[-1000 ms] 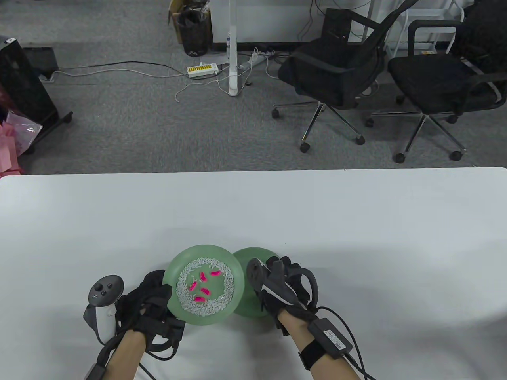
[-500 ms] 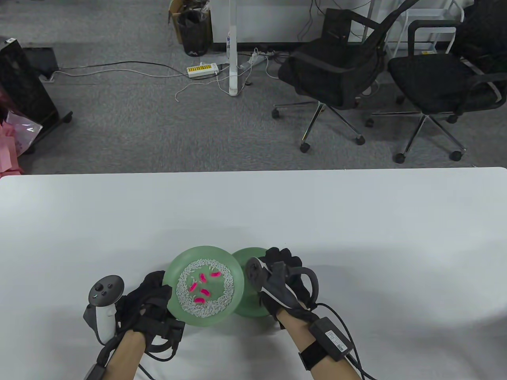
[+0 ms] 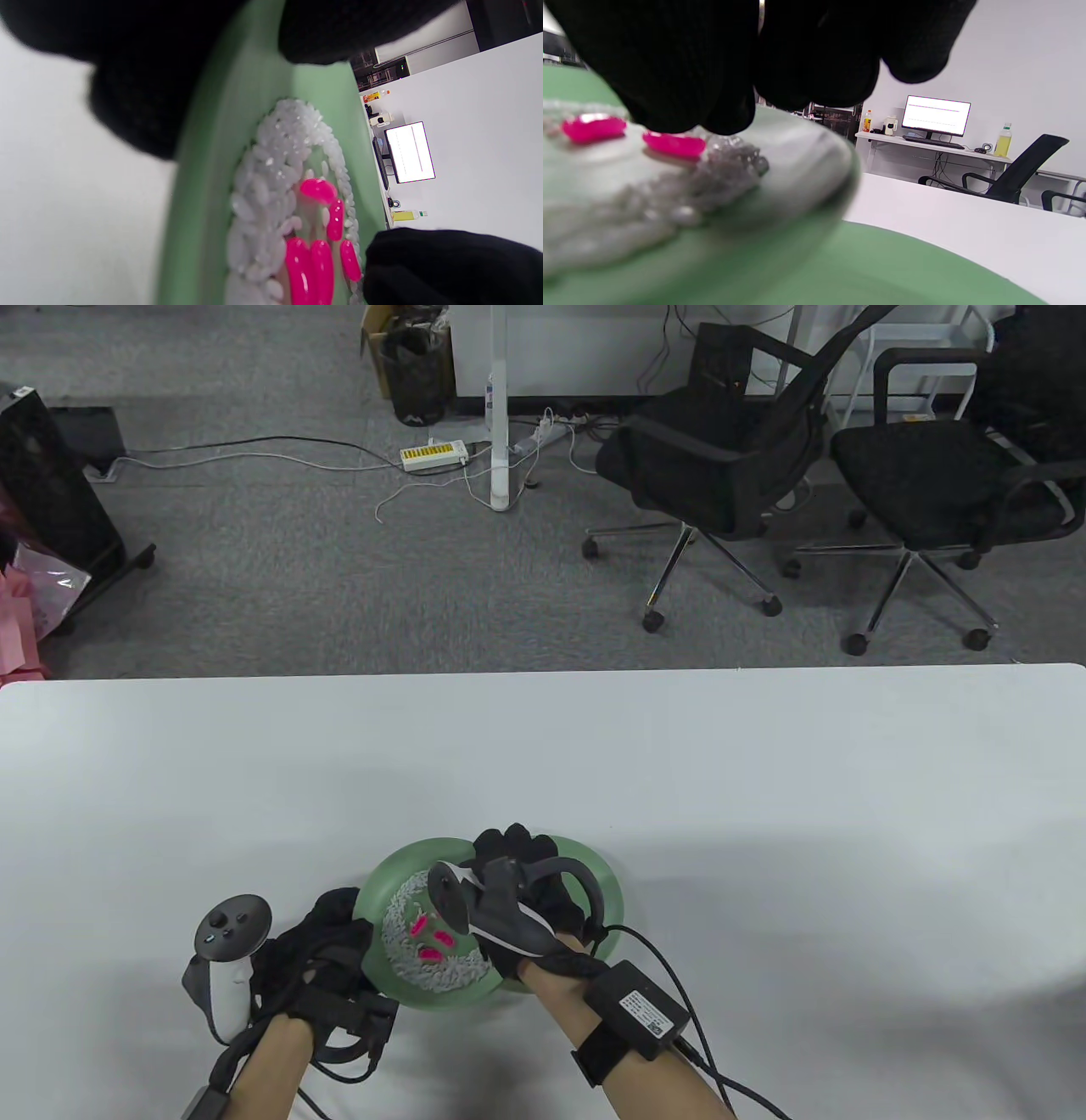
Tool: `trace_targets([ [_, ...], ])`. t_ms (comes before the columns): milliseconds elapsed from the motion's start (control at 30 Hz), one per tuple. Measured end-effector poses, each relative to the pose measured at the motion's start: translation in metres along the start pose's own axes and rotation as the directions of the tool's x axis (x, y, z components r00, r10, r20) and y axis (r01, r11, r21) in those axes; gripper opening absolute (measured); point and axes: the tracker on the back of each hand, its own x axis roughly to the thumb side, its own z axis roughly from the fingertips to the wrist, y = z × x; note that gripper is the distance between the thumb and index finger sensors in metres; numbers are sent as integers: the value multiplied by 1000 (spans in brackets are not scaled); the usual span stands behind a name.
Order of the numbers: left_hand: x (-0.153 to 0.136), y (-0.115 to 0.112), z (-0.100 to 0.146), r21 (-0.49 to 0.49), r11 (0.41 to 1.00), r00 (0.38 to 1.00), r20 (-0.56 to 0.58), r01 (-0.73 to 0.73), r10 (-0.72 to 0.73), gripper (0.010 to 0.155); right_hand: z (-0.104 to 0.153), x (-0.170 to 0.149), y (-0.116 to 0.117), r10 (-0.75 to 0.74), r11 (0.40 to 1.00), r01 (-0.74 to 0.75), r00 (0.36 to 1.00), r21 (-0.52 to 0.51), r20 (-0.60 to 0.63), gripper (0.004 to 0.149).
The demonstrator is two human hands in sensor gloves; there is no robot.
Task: Pick gummy candy with hand pinch into plate
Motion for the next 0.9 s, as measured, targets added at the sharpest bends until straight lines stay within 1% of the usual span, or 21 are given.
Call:
trace_targets([
  [167,0,2,-1,-9,1000,1000,-11,-12,12,55,-2,4,2,8,1000,-8,1000,28,11,39],
  [300,0,2,-1,-6,1000,1000,-14,-15,15,56,-2,8,3,34,999,-36,999,37,41,41],
  [433,1,2,0,-10,1000,1000,-11,-7,7,56,0,13,4,58,997,-61,995,37,78,39],
  [500,0,1,-1,-7,1000,1000,-12,-1,1,56,0,13,5,50,997,-55,996,52,79,41],
  [600,-2,2,-2,4,1000,1000,-15,5,-5,55,1,11,5,53,997,-57,996,48,77,42],
  [700,-3,4,-2,17,1000,1000,-14,-6,6,55,0,0,-3,-20,1000,20,999,7,37,42],
  [800,-4,8,-3,25,1000,1000,-12,-17,17,55,-5,-25,-9,-88,996,89,996,3,-33,42],
  [900,-5,11,-4,46,999,1000,-10,-6,7,55,-10,-57,-2,-144,989,146,982,6,-121,42],
])
